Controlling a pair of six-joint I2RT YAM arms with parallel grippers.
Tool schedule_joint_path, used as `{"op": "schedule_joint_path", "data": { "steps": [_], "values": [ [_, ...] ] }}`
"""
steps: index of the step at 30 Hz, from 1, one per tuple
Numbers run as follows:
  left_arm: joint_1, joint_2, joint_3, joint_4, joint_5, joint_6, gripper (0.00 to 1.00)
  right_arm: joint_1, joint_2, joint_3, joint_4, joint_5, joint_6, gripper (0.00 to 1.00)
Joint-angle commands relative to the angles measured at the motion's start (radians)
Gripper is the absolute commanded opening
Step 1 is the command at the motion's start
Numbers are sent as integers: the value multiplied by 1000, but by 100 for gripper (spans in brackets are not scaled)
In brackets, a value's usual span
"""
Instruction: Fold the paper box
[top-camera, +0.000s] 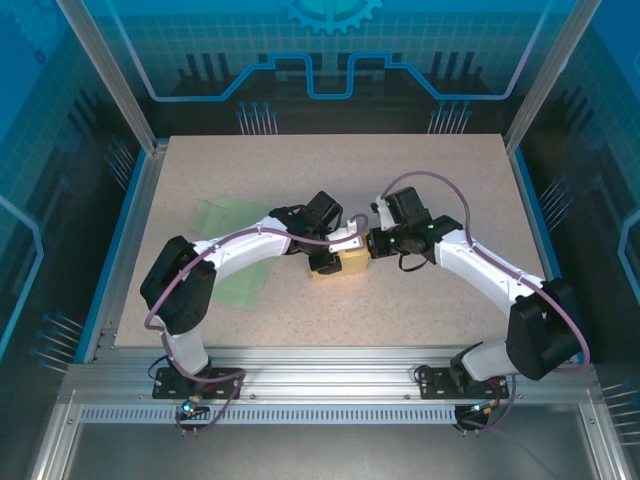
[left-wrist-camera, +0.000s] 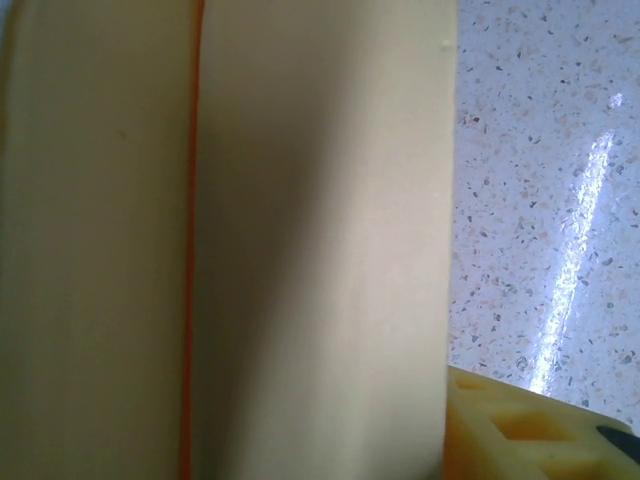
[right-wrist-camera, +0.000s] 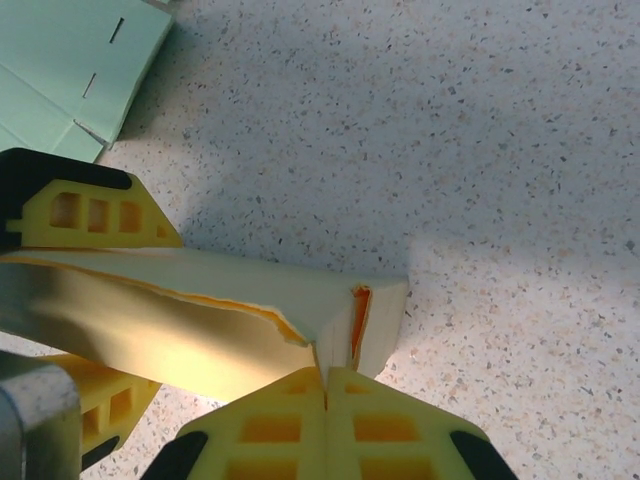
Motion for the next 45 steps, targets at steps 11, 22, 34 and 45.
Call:
{"op": "schedule_joint_path", "data": {
  "steps": [11, 22, 34, 45],
  "values": [
    [-1, -200, -101, 141, -36, -63, 68, 25, 22, 1, -57, 45, 9, 0],
    [48, -407, -215, 40, -239, -354, 47, 26, 14, 5, -58, 44, 7, 0],
    [73, -415, -270, -31, -264, -494, 43, 30, 32, 25, -66, 37, 3, 0],
    [74, -352, -220, -23, -166, -541, 41, 31, 33, 30, -72, 42, 2, 0]
  ]
}}
